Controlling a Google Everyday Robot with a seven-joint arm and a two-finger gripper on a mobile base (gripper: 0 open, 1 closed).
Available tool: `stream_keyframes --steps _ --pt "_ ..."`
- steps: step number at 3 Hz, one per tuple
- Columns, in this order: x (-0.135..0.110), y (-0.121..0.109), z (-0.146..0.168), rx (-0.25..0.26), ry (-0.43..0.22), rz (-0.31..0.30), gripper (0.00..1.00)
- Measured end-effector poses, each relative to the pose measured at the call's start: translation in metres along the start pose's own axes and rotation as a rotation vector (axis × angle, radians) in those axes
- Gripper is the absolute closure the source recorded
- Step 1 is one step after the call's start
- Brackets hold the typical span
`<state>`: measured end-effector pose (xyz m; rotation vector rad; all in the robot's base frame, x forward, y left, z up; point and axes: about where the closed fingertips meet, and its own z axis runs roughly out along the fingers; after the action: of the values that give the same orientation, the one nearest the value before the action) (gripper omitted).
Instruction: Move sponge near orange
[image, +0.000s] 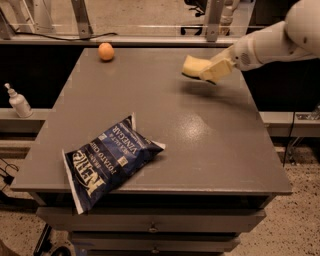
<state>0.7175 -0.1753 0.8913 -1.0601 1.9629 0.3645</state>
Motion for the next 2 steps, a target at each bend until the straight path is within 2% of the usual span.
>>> stream_keyframes --steps 1,2 --pt "-0.044 -0.006 0.039 -0.024 -0.058 -0.042 1.0" --pt "-0.086 -0.013 0.077 -0.027 -0.096 -0.089 1.0"
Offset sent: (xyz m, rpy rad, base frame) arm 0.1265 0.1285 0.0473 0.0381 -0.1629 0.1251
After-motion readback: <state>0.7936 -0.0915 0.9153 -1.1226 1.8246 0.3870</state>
